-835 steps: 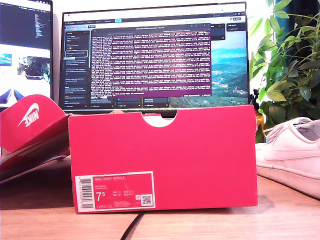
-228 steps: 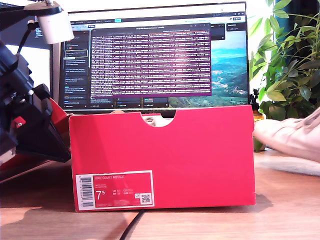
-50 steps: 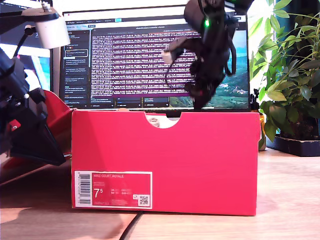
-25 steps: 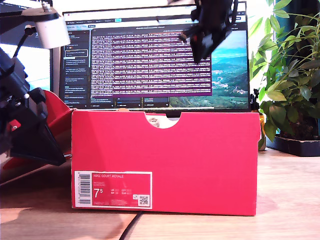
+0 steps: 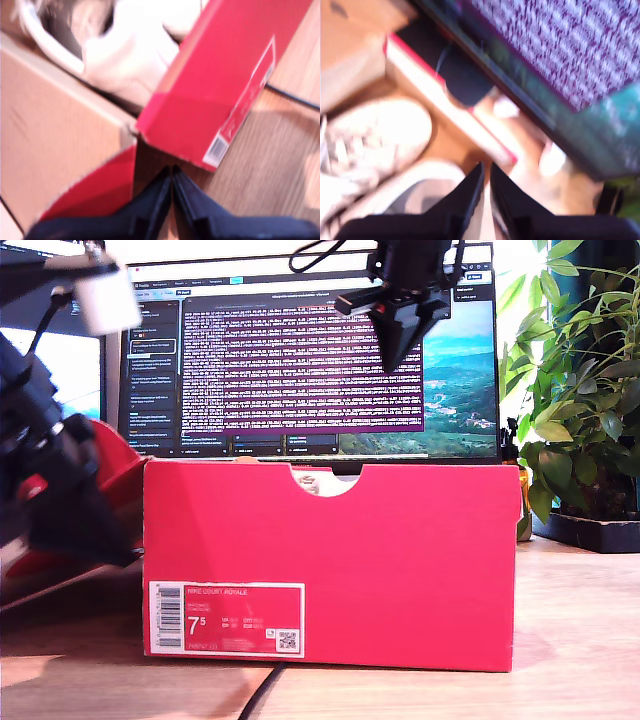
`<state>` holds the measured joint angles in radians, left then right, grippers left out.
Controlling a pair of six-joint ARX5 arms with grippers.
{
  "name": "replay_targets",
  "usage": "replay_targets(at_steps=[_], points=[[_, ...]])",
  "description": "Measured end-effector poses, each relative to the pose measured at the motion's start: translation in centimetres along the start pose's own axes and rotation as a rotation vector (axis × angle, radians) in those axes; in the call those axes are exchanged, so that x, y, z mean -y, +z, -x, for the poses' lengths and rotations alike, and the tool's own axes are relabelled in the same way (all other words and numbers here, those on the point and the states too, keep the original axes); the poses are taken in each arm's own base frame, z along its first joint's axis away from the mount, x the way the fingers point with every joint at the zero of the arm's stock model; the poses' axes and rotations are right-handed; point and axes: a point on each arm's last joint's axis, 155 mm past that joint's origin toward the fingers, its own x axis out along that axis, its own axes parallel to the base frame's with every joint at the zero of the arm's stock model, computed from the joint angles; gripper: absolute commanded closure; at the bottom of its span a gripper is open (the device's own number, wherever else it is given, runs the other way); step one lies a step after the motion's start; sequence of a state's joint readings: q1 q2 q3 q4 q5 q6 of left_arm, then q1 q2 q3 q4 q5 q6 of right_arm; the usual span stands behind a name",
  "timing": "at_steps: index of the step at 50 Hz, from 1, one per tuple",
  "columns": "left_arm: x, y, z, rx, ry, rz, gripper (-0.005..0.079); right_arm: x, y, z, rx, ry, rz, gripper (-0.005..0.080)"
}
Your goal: Pack the white shoes by picking the first shoe and placing it inside the red shoebox, left side, then picking and rotating the second shoe and placing it in the shoebox
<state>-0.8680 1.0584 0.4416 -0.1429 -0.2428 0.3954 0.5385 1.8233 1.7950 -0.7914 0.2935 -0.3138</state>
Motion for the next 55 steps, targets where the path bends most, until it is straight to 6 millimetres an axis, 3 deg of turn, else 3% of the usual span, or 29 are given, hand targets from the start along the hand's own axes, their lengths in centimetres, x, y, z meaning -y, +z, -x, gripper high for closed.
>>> replay_targets(at_steps=[22,29,42,55], points=[[0.2,-0.6,0.1,-0.028,-0.011,-0.008,0.0762,0.2,-0.2,-0.1,-0.005,0.000,-0.004,0.0763],[0.0,0.2,0.5,-0.032,-0.019,-0.014,0.0762,0.1,-0.5,-0.1,-0.013,0.013,-0.003,0.0763],[-0.6,0.9,2.3,-0.094,-0.050,-0.034,0.0762,-1.0,-2.8,-0.3,-0.079,0.152,-0.075,0.0763],[-1.7,1.7,4.6,-0.083,-0.045,-0.029,0.0762,0.5,-6.1,-0.5,-0.153,0.292,-0.211,0.0763]])
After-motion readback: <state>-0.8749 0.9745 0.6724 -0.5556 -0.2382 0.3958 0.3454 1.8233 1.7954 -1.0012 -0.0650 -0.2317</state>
